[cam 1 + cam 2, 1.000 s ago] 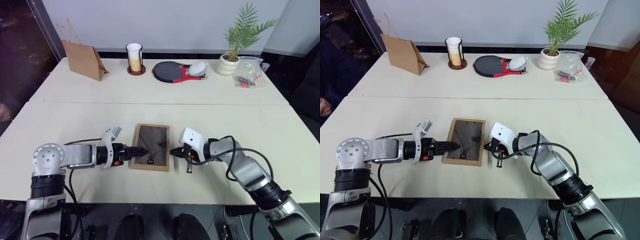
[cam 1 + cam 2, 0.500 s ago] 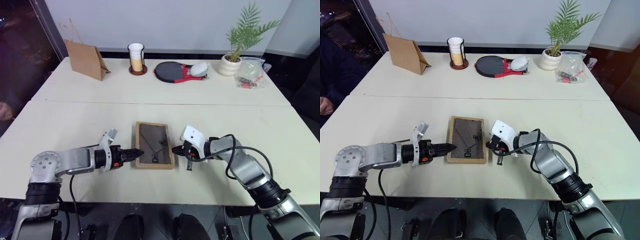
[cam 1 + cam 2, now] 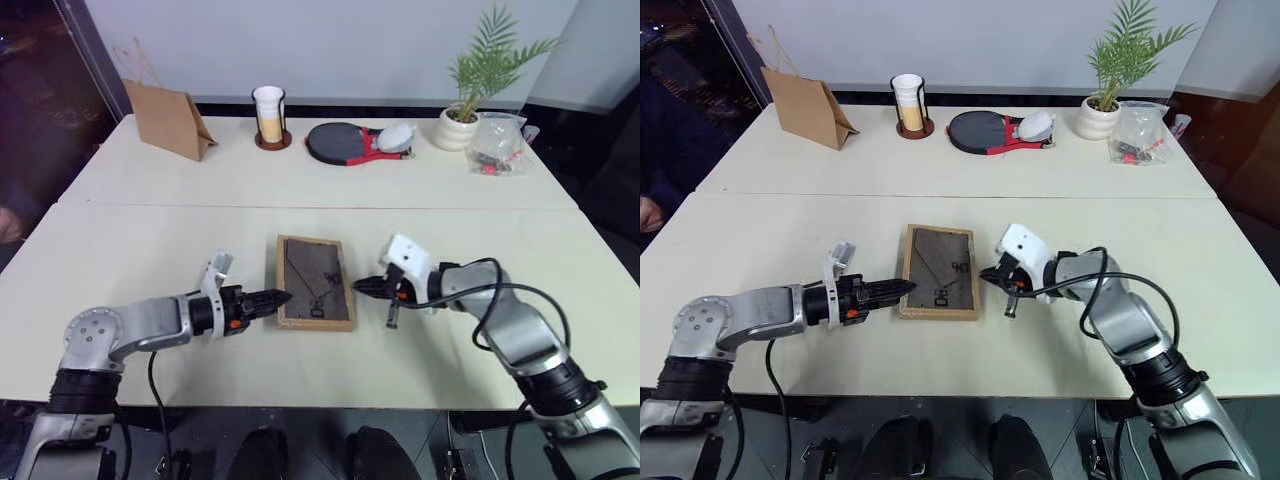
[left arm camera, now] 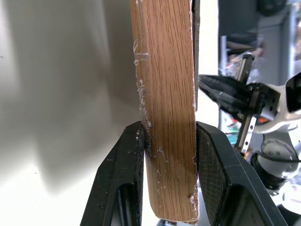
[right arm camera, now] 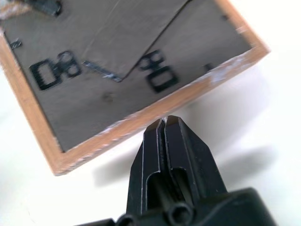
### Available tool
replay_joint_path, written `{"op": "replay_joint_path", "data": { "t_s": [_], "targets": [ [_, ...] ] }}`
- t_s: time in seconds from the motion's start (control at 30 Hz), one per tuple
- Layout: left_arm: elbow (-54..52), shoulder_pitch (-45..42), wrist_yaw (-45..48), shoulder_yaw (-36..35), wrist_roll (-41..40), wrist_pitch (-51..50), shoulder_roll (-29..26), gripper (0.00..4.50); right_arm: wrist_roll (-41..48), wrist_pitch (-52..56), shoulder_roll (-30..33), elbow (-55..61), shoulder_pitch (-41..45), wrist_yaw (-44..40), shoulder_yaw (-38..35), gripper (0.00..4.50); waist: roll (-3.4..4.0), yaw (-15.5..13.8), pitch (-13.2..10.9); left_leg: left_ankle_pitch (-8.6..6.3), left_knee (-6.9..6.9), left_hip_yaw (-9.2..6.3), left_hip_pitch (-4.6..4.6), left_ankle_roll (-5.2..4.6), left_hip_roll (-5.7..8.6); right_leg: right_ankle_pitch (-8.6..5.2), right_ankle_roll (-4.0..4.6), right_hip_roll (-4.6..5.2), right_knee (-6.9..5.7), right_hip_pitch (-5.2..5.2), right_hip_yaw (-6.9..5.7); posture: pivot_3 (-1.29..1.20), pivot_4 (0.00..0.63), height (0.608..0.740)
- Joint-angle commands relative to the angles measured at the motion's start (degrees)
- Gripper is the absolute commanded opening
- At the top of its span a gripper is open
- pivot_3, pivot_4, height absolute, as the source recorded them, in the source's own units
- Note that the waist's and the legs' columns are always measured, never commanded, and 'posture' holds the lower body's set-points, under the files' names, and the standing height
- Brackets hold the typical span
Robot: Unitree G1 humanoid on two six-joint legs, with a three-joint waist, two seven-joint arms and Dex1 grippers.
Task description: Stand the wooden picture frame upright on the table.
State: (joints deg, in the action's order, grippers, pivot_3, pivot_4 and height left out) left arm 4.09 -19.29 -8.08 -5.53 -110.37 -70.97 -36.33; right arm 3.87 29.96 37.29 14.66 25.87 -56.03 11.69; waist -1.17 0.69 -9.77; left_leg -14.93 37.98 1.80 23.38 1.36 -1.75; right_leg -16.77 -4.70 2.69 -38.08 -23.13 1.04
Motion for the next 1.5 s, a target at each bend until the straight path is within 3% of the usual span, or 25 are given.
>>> {"op": "replay_joint_path", "data": {
  "t_s": [0.03,0.1,0.2,0.43,0.63,0.97,1.5],
  "targets": [
    [-3.28,0.45,9.8,-2.85,3.34,-1.25,-2.25,1.0,7.46,4.39,1.04,2.38,3.37,-1.4,-7.82,0.0,0.01,0.1,0.0,0.0,0.0,0.01,0.0,0.0,0.0,0.0,0.0,-0.01,0.0,0.0,0.0,0.0,0.15,0.74],
    [-3.76,0.99,14.19,-2.67,6.64,-1.62,-3.09,1.0,10.93,7.41,1.46,2.33,4.9,-2.54,-9.53,0.0,0.03,0.13,-0.01,0.0,-0.01,0.01,-0.01,0.0,-0.01,-0.01,0.02,-0.04,0.0,-0.02,0.0,0.0,0.15,0.74],
    [-3.5,1.05,19.5,-3.05,10.43,-1.59,-3.7,1.0,14.31,10.36,1.74,0.09,7.41,-3.4,-10.95,0.89,0.03,0.07,-0.01,-0.01,-0.04,0.01,-0.01,-0.01,-0.02,-0.02,0.03,-0.04,0.01,-0.01,0.0,0.0,0.15,0.74],
    [-4.22,1.72,28.58,-2.79,18.21,-1.84,-4.01,1.0,21.07,18.47,-1.28,-5.74,15.0,-1.99,-11.06,4.46,0.05,0.23,-0.03,-0.01,-0.06,0.05,0.02,-0.03,-0.04,-0.07,0.13,0.03,0.03,-0.08,0.05,0.0,0.15,0.74],
    [-4.94,3.38,36.26,-2.7,25.41,-0.79,-3.28,1.0,27.19,29.76,-8.24,-5.11,18.6,1.73,-8.33,4.46,0.05,0.28,-0.03,-0.01,-0.2,0.04,0.08,-0.03,-0.09,-0.03,0.05,0.05,0.03,-0.23,0.05,0.0,0.15,0.74],
    [-6.88,5.19,42.7,-3.37,31.21,-0.34,-2.07,1.0,25.97,29.22,-11.58,-9.47,20.94,2.85,-1.45,4.46,0.05,0.28,-0.03,-0.02,-0.27,0.06,0.11,-0.03,-0.02,-0.11,0.19,0.25,0.07,-0.26,0.04,0.0,0.15,0.74],
    [-8.71,4.01,38.06,-5.57,29.4,-2.38,2.23,1.0,26.58,27.59,-14.01,-12.01,23.89,1.66,1.05,4.46,0.05,0.38,-0.03,-0.01,-0.76,0.07,0.11,-0.01,0.0,-0.07,0.13,0.32,0.22,-0.44,0.04,0.0,0.15,0.74]
  ]
}}
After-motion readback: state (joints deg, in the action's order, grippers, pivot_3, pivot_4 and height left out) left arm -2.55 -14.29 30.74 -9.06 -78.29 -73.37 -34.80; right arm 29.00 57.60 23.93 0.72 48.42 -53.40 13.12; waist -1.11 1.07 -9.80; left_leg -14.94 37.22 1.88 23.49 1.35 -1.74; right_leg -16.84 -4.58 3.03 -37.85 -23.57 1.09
